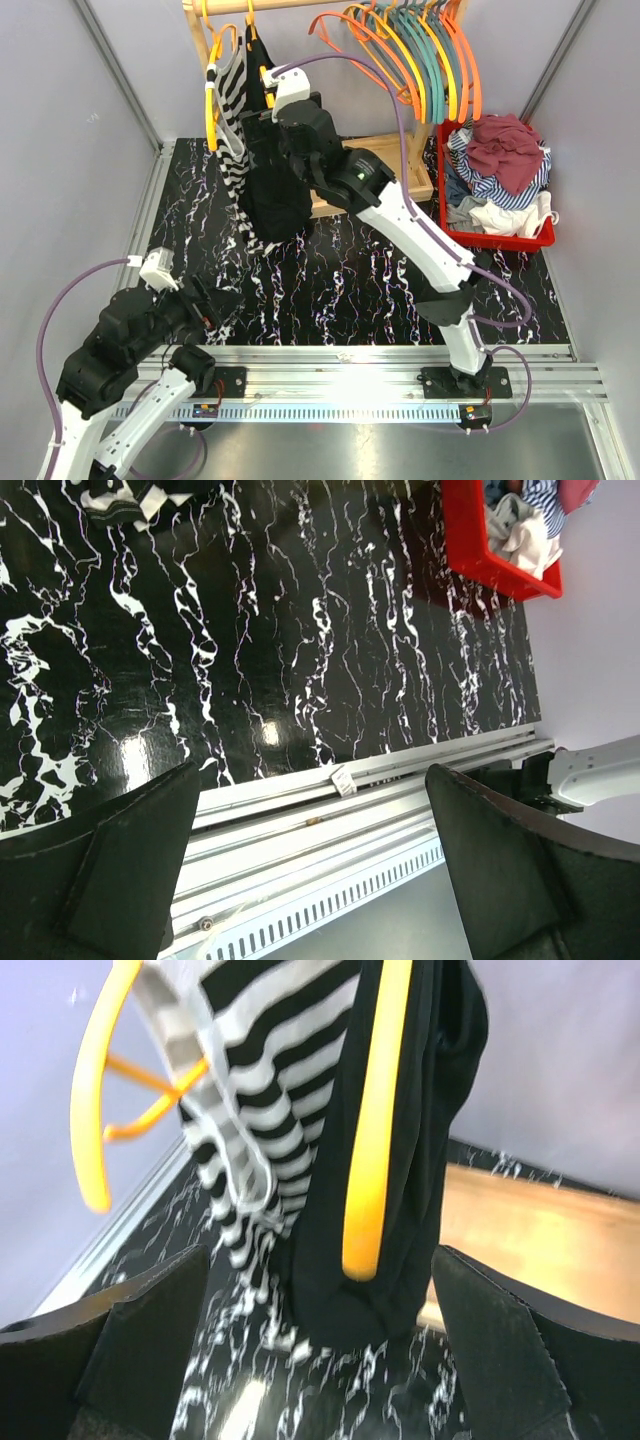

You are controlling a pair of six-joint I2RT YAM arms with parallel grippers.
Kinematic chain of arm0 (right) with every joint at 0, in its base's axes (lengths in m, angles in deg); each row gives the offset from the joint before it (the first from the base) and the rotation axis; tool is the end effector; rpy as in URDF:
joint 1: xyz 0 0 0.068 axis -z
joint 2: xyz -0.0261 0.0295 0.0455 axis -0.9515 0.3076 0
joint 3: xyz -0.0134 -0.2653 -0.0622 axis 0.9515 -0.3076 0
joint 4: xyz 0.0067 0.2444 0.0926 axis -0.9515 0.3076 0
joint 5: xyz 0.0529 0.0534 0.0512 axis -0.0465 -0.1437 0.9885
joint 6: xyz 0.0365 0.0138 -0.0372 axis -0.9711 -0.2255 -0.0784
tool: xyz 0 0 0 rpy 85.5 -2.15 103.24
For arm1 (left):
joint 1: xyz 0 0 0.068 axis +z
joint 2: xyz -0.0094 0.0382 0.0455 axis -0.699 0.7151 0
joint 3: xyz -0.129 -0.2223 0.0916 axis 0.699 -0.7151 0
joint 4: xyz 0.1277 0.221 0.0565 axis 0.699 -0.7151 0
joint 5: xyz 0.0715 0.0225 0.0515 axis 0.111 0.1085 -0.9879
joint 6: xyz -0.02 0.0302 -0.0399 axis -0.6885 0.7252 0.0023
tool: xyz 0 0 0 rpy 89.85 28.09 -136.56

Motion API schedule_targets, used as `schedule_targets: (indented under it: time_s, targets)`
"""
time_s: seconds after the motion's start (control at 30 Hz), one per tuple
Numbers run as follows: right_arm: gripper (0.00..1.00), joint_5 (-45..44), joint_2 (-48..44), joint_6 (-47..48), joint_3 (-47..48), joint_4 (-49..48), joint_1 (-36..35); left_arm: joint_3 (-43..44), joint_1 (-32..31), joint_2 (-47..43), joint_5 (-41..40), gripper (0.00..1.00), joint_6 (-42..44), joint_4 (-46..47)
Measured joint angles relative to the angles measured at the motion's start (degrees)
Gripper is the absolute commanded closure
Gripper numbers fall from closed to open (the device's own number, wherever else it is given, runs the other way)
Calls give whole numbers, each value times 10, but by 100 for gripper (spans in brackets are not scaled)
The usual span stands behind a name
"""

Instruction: Remove the tank top from the hanger

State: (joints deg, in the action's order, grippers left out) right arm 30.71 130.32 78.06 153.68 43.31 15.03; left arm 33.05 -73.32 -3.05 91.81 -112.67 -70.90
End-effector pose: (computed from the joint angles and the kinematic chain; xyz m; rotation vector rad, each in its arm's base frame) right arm 0.2429 0.3439 0.5068 -0.4147 1.7099 0.3813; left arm 0.0270 -0.0168 0.3345 -0.2071 2.1124 -0.8103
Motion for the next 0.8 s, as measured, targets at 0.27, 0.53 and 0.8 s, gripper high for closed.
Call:
schedule_targets:
  time_s: [0.27,0.53,0.8]
  targets:
    - [41,-23,70,6,48,-35,35,16,0,-19,-10,1,-3,-22]
    - [100,-13,76,12,17,-97,82,19,0,-22,-12,1,-9,-33]
    - [100,-5,-19,24,-151,-184,82,19,0,-23,-12,1,-16,-33]
